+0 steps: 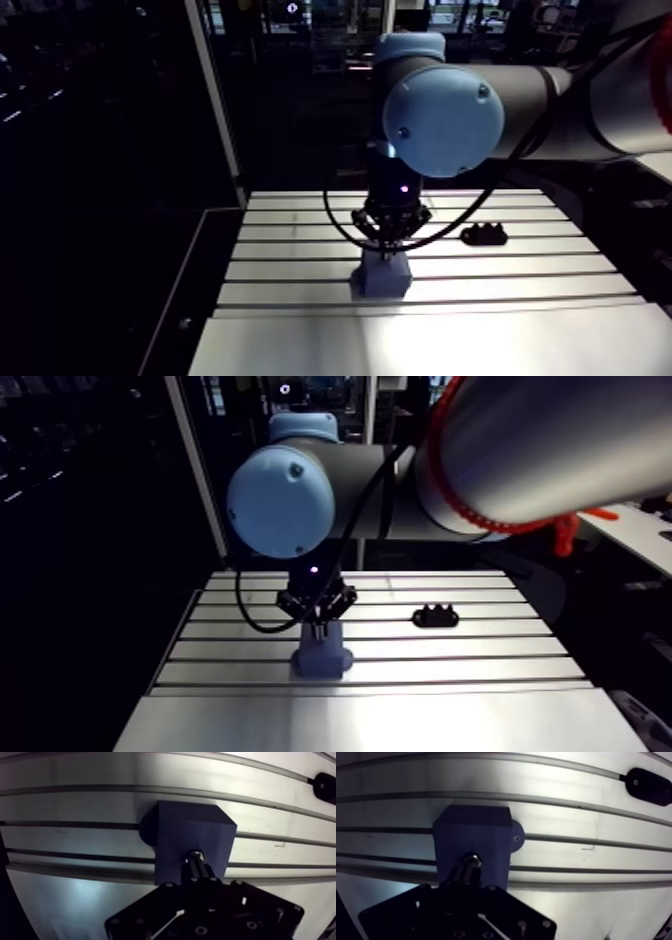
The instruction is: Pick up the M10 bolt and insert it into the hex recess until seated.
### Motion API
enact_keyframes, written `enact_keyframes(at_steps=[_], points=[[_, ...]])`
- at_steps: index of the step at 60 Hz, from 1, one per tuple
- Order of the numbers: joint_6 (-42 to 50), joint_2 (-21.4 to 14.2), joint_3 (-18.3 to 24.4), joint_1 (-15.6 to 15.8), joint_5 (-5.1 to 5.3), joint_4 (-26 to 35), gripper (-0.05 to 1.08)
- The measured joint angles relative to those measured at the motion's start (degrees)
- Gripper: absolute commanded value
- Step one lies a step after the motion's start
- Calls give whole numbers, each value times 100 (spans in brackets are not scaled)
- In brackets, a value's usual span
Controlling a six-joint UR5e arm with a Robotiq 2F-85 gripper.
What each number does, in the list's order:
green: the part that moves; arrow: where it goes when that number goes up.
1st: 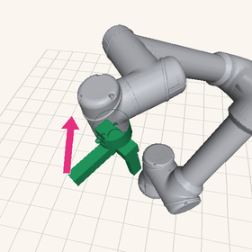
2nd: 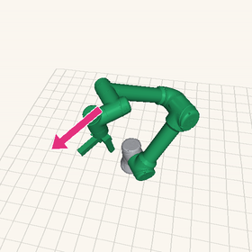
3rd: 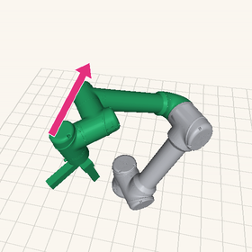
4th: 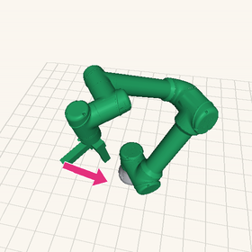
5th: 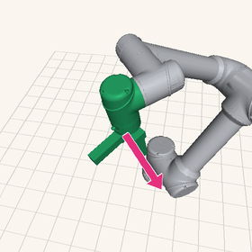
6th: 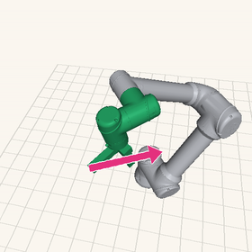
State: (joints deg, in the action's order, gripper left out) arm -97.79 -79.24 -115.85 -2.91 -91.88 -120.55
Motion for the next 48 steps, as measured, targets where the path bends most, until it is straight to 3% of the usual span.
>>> enact_keyframes(at_steps=[48], points=[[-120,61,-51,-14,2,-168,106]])
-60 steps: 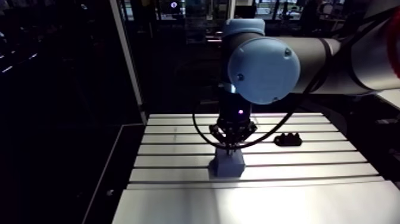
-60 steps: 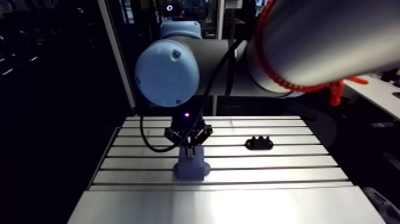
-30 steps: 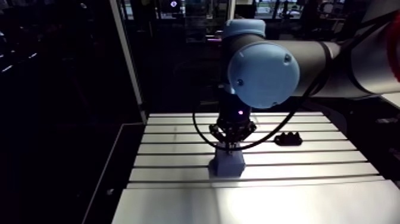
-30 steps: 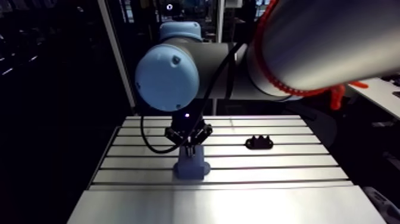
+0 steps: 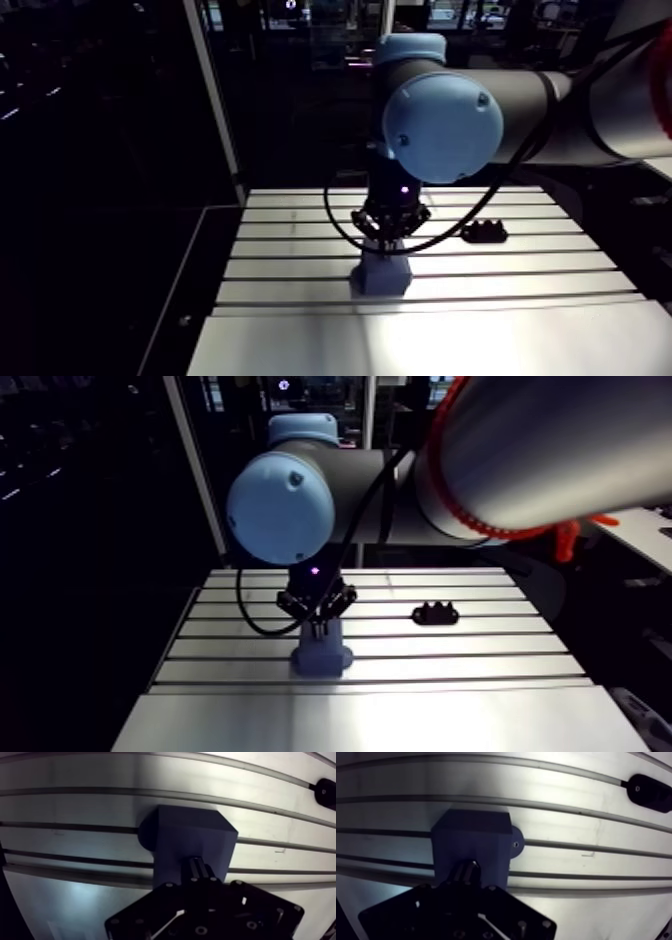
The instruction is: Pick up the M10 bolt and insert it into the hex recess until seated.
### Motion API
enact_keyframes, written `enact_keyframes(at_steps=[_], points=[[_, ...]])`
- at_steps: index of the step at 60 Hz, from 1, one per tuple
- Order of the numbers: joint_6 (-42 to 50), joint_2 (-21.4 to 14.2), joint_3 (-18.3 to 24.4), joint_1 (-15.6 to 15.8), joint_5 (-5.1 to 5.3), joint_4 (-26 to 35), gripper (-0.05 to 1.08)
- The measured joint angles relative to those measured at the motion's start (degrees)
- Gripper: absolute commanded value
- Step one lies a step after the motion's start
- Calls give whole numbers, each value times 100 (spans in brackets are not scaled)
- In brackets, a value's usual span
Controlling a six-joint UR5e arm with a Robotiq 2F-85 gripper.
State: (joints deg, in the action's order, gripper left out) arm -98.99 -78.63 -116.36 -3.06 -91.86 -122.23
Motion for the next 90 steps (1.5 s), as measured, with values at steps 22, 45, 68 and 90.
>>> enact_keyframes(at_steps=[22,45,68,90], points=[[-1,1,-6,-1,-3,-4,106],[-31,1,-6,-4,-3,-8,106],[-53,1,-30,-33,-3,-10,106],[-54,-35,16,-36,25,22,107]])
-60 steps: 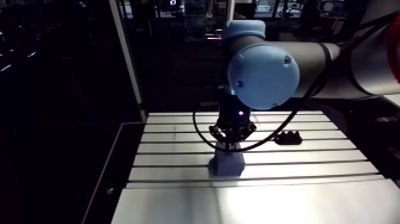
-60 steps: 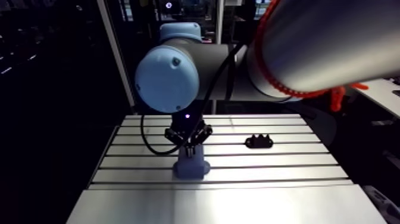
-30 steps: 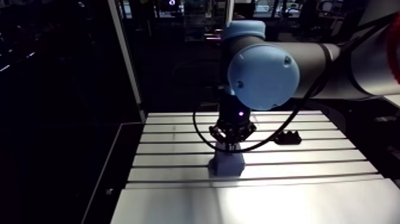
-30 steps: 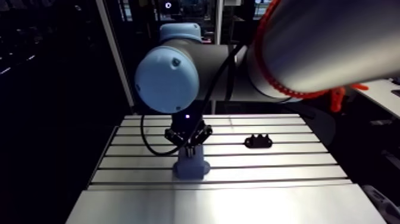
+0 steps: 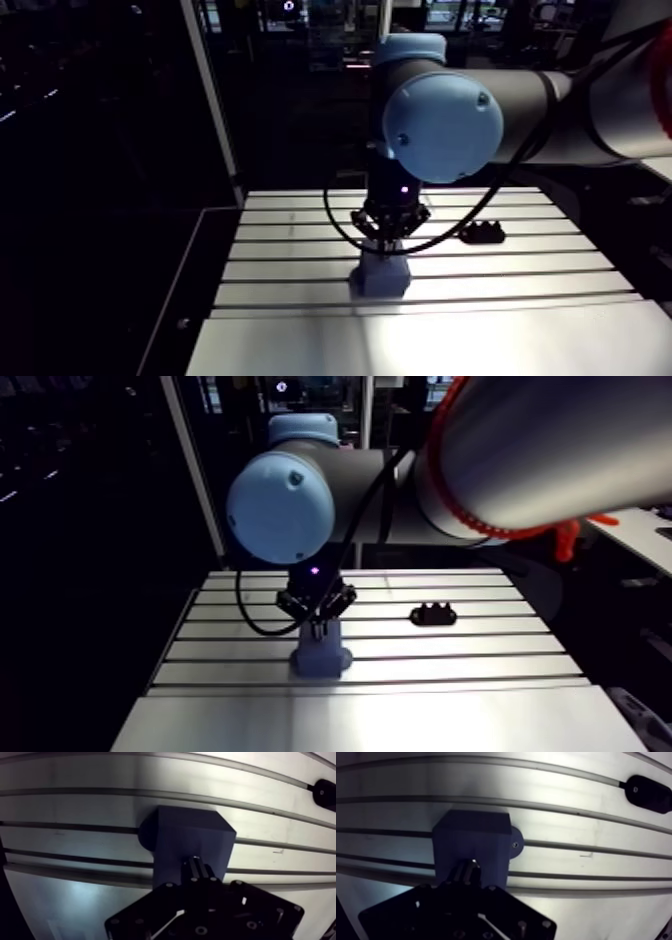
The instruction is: Pick up the M10 bolt and insert it into the hex recess until seated.
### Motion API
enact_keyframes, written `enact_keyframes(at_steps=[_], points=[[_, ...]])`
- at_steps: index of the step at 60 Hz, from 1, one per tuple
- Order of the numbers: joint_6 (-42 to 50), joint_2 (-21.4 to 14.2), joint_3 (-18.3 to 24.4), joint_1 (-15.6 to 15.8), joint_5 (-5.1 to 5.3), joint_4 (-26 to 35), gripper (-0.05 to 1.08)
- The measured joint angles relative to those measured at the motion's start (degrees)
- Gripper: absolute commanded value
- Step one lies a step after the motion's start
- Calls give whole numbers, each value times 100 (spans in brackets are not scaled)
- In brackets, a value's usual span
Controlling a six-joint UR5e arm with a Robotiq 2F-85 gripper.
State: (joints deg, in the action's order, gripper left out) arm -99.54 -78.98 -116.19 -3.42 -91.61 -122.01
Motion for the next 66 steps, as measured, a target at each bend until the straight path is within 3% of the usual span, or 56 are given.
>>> enact_keyframes(at_steps=[32,34,35,36,37,38,39,40,41,42,66], points=[[0,-90,109,24,1,197,105],[0,-95,114,25,0,206,100],[0,-98,116,25,0,211,84],[0,-101,119,26,0,218,84],[1,-103,121,27,-1,223,55],[1,-106,125,29,-2,229,55],[2,-108,129,30,-3,236,24],[3,-110,134,31,-3,243,24],[5,-113,139,32,-4,250,4],[6,-116,145,33,-5,260,1],[121,-350,432,17,26,804,0]])
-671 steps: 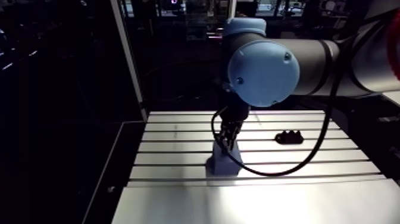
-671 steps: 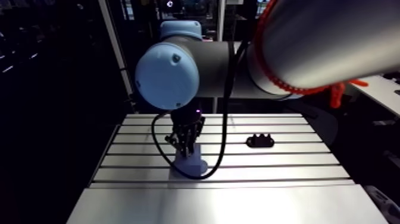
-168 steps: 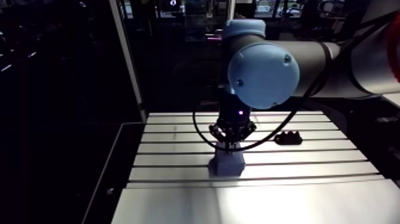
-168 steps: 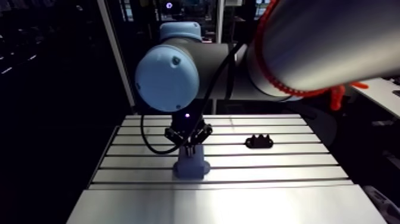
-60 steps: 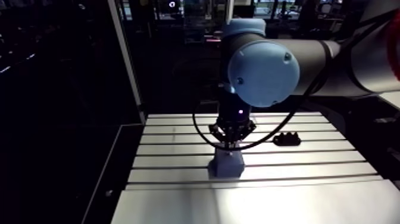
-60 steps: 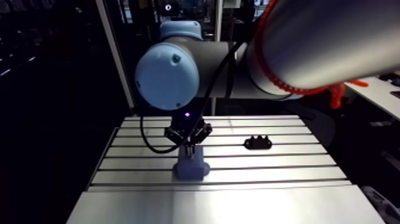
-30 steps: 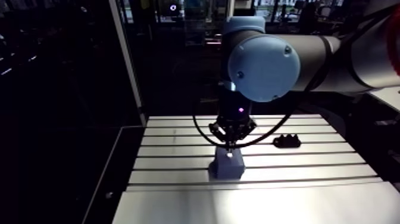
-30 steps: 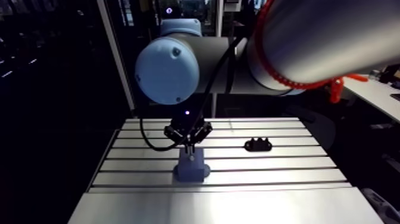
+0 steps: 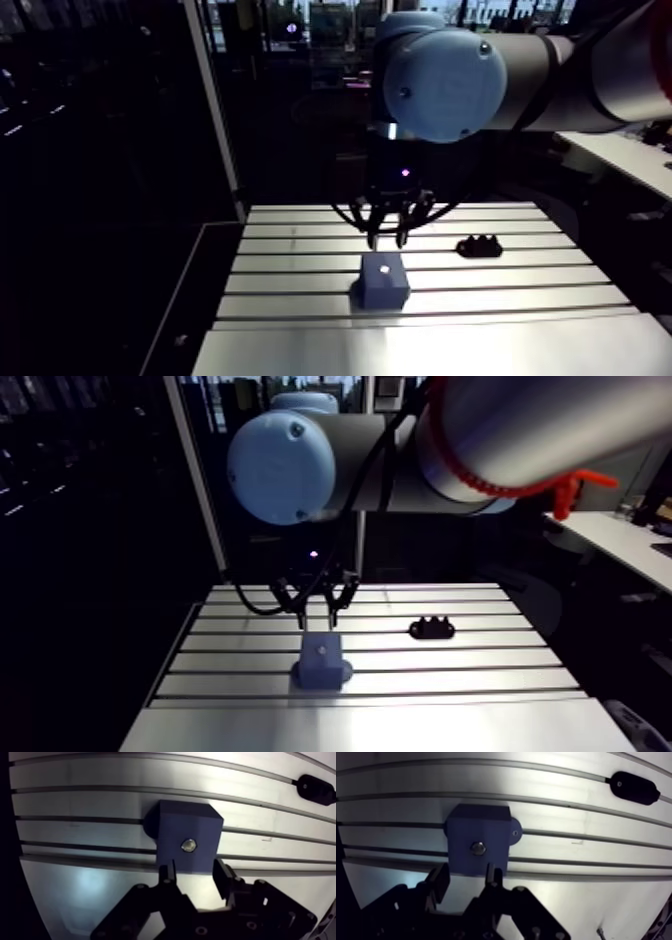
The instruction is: Pick up the M10 bolt and insert it into the hex recess until seated.
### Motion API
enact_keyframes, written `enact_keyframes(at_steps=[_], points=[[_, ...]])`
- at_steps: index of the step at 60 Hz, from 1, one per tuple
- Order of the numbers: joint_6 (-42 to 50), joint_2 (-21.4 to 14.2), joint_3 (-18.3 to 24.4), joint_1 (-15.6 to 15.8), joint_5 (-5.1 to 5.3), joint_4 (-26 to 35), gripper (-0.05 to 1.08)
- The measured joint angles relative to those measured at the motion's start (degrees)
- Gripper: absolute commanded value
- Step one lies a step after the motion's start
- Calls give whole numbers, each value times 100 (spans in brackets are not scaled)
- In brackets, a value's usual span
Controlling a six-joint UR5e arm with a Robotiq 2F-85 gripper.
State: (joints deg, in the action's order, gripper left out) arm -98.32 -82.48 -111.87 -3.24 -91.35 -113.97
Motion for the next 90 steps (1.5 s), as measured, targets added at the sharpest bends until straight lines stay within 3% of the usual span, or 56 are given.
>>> enact_keyframes(at_steps=[53,90], points=[[70,-643,1719,-5,-22,2363,1],[46,-778,2285,26,-3,2883,1]])
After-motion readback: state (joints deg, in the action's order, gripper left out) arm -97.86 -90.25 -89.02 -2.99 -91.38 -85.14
